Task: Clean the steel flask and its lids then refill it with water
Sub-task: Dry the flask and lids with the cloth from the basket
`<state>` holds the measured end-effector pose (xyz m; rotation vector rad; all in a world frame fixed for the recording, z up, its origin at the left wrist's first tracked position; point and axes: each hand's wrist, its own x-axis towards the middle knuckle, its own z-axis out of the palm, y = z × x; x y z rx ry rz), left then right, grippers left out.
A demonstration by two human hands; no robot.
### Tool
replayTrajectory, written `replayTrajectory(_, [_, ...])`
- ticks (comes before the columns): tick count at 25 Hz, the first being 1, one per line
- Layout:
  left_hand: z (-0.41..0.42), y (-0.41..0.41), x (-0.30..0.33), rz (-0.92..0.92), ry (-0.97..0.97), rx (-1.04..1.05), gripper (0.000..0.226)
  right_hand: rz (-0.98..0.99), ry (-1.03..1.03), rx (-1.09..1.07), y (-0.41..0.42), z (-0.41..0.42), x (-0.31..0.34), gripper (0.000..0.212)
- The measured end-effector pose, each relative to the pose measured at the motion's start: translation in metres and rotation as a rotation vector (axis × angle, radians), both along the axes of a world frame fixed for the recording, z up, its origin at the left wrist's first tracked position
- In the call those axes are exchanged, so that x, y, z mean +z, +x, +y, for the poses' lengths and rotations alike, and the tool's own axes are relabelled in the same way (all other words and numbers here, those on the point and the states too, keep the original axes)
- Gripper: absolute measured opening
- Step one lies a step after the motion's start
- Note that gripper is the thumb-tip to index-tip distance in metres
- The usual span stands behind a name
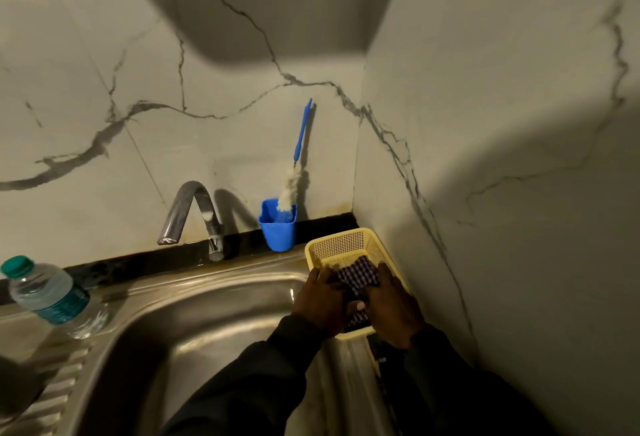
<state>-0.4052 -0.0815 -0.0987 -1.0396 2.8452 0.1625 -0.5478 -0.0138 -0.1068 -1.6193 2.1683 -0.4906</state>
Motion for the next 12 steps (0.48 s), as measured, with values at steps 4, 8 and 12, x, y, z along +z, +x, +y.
replayTrajectory(4, [0.006,0.015,0.0,0.119,-0.068,0.013,0.077,0.418,-0.031,0.127,0.009,0.007,0.011,0.056])
replayTrajectory(8, [0.017,0.048,0.003,0.4,-0.195,0.092,0.054,0.332,-0.328,0.078,0.033,0.017,0.014,0.039])
replayTrajectory(12, [0.033,0.104,-0.014,0.528,-0.332,0.195,0.026,0.377,-0.425,0.219,0.085,0.041,0.012,0.036])
